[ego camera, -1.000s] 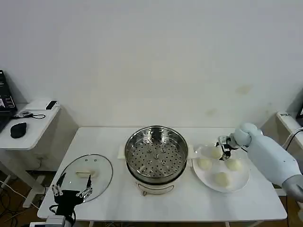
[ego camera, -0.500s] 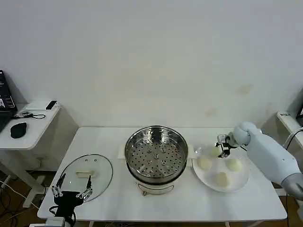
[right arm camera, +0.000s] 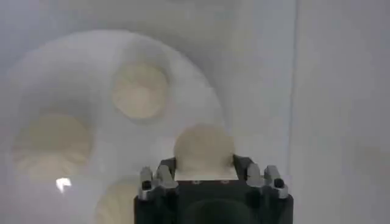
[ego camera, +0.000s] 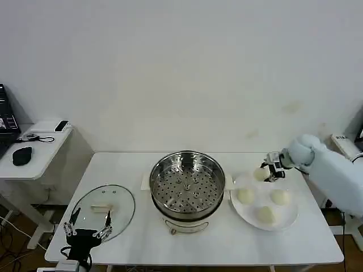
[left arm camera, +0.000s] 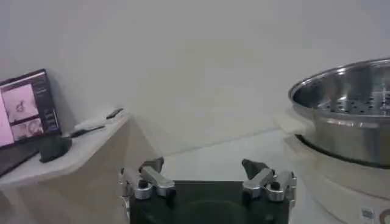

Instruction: Take steamed baozi put them in steamer then cover it.

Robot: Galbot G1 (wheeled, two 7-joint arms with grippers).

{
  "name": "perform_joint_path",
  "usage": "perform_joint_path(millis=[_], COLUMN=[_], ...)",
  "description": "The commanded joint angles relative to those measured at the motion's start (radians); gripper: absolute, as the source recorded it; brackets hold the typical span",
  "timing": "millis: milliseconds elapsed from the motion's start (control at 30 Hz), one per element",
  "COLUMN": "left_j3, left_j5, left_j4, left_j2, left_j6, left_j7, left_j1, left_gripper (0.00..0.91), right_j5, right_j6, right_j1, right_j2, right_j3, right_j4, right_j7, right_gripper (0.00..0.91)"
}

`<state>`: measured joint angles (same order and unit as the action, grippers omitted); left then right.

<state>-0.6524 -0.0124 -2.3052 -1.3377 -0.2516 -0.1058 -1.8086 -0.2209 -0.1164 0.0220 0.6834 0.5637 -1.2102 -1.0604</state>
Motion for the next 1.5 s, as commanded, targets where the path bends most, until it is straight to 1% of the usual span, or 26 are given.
perform_joint_path(millis=[33, 100, 167, 233, 267, 367, 433, 500, 700, 800, 867, 1000, 1133, 1333, 1367, 1500], left_j3=[0.004, -0.002, -0.009, -0.01, -0.01, -0.006, -0.007, -0.008, -0.006, -0.011, -0.018, -0.033, -0.042, -0.049, -0.049, -0.046], left_j5=[0.001, 0.008, 0.017, 0.026, 0.026, 0.032, 0.037, 0.04, 0.027, 0.029, 0.03, 0.037, 0.044, 0.047, 0.047, 0.047], left_j4=[-0.002, -0.002, -0.001, 0.003, 0.006, 0.012, 0.019, 0.021, 0.021, 0.016, 0.016, 0.022, 0.022, 0.022, 0.024, 0.023], left_j2=[0.014, 0.025, 0.031, 0.034, 0.033, 0.037, 0.041, 0.041, 0.033, 0.034, 0.035, 0.034, 0.035, 0.04, 0.04, 0.036], left_j6=[0.0, -0.002, -0.003, -0.002, -0.001, -0.002, -0.002, 0.001, 0.003, 0.003, 0.005, 0.004, 0.003, 0.002, 0.002, 0.002], left_j7=[-0.002, -0.002, -0.003, -0.007, -0.008, -0.008, -0.008, -0.014, -0.017, -0.016, -0.016, -0.017, -0.019, -0.016, -0.016, -0.017], left_j1=[0.001, 0.007, 0.012, 0.015, 0.018, 0.024, 0.031, 0.034, 0.04, 0.035, 0.032, 0.031, 0.039, 0.043, 0.044, 0.047], left_gripper=[0.907, 0.907, 0.907, 0.907, 0.907, 0.907, 0.907, 0.907, 0.907, 0.907, 0.907, 0.907, 0.907, 0.907, 0.907, 0.907], right_j5=[0.173, 0.198, 0.2, 0.224, 0.252, 0.283, 0.301, 0.325, 0.346, 0.323, 0.285, 0.229, 0.149, 0.078, 0.055, 0.028], right_j6=[-0.038, -0.042, -0.04, -0.04, -0.042, -0.036, -0.022, -0.017, 0.043, 0.078, 0.142, 0.226, 0.28, 0.365, 0.383, 0.405], right_j1=[-0.222, -0.306, -0.356, -0.39, -0.433, -0.5, -0.528, -0.542, -0.551, -0.552, -0.549, -0.528, -0.487, -0.451, -0.446, -0.431], right_j2=[-0.092, -0.066, -0.039, -0.019, 0.009, 0.072, 0.13, 0.164, 0.259, 0.303, 0.331, 0.365, 0.398, 0.424, 0.432, 0.452], right_j3=[0.119, 0.203, 0.248, 0.285, 0.328, 0.388, 0.425, 0.46, 0.533, 0.555, 0.575, 0.599, 0.604, 0.622, 0.621, 0.619], right_j4=[-0.164, -0.171, -0.177, -0.182, -0.194, -0.214, -0.223, -0.227, -0.231, -0.221, -0.209, -0.178, -0.135, -0.091, -0.078, -0.05], right_j7=[-0.023, -0.017, -0.003, 0.009, 0.024, 0.04, 0.048, 0.053, 0.06, 0.051, 0.052, 0.049, 0.058, 0.081, 0.086, 0.099], right_gripper=[0.645, 0.645, 0.645, 0.645, 0.645, 0.645, 0.645, 0.645, 0.645, 0.645, 0.645, 0.645, 0.645, 0.655, 0.655, 0.655])
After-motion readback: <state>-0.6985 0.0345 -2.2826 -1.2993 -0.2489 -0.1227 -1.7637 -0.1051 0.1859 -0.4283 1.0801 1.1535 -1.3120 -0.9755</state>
